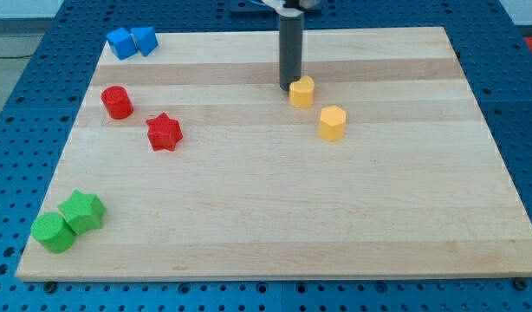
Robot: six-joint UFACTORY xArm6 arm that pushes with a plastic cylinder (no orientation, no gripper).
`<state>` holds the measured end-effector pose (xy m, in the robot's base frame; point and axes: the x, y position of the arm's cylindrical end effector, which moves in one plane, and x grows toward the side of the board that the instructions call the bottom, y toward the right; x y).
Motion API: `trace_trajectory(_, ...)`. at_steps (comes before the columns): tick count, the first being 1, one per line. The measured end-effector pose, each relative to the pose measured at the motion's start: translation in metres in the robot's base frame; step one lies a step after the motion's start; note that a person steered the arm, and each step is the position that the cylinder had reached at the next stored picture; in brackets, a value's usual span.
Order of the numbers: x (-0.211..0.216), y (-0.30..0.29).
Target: Move the yellow heart to the top of the yellow hexagon
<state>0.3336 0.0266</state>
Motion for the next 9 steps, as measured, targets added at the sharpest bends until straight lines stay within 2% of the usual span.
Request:
trace_trajectory(2,0.016,0.015)
trace_trajectory(4,0.016,-0.034)
trace_trajectory(6,0.047,-0.008)
trace_trajectory(9,0.045,0.010)
